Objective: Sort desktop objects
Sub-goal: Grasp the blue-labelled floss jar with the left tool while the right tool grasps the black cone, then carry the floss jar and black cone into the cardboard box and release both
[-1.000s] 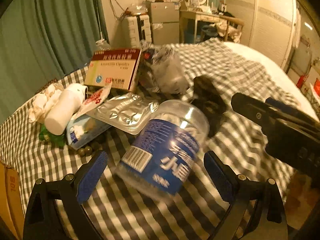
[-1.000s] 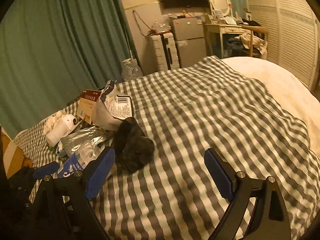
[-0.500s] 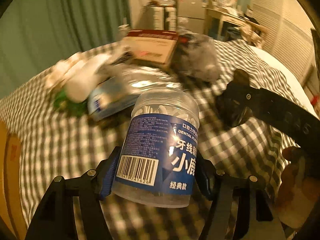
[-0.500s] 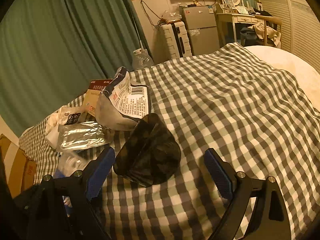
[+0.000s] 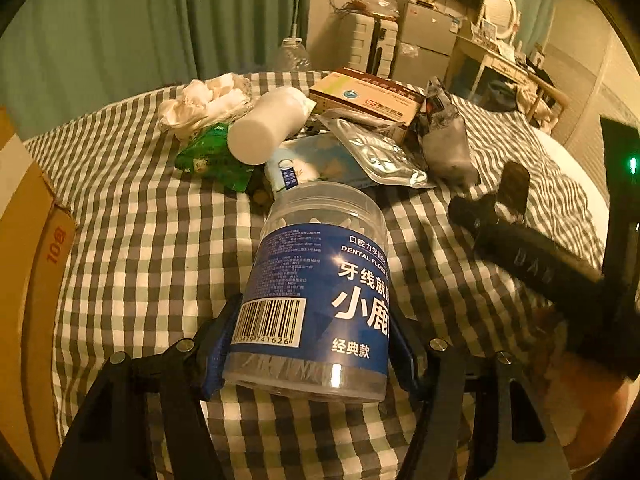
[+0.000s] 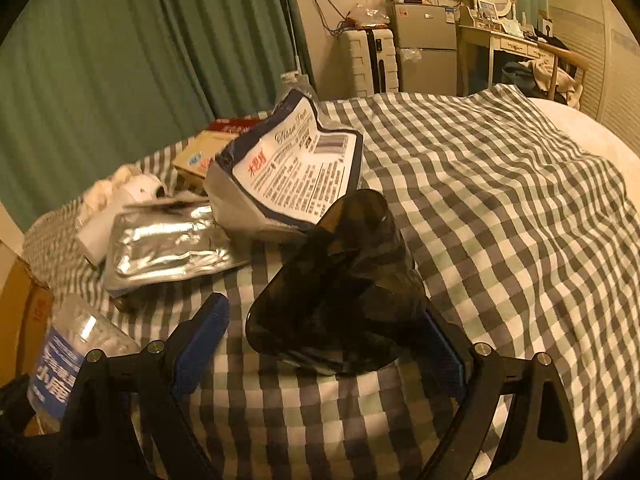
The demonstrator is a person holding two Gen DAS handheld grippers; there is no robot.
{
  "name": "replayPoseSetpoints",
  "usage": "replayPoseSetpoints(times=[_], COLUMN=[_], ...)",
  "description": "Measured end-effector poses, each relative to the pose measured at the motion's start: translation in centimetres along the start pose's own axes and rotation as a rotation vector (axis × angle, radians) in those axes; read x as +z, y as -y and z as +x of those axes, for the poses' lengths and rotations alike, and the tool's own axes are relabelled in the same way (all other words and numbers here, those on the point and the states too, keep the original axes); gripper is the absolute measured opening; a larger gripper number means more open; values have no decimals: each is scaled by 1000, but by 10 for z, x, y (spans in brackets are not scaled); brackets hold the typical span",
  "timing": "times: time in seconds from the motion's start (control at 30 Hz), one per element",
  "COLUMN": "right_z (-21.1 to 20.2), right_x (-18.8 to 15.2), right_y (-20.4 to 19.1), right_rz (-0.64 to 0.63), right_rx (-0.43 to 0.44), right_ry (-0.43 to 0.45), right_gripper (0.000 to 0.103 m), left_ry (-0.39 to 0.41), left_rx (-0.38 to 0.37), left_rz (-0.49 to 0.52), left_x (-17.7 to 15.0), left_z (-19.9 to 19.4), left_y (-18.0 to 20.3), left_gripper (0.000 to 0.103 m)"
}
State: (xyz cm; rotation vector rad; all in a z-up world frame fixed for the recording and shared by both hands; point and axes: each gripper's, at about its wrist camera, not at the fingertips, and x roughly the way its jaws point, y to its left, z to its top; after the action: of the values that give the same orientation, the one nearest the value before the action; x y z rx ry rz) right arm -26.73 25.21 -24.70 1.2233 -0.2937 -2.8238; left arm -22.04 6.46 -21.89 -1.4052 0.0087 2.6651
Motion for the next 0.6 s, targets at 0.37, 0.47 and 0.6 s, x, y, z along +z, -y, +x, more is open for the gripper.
replayPoseSetpoints(times=[0.37,0.47,0.6], right_z=[-13,-23,-41], right_x=[-2,-6,-13], right_y=[12,9,2], right_rz=[53,50,36], right_rx=[34,26,28], right_ry=[-5,-7,-18], right_gripper=[70,70,70], left_ry=[5,13,42], left_rx=[4,2,-17], left_rz=[11,13,9], left_x=[5,8,8], left_z=[-15,-30,-54], left_y=[-1,-3,-7], left_gripper=[64,63,63])
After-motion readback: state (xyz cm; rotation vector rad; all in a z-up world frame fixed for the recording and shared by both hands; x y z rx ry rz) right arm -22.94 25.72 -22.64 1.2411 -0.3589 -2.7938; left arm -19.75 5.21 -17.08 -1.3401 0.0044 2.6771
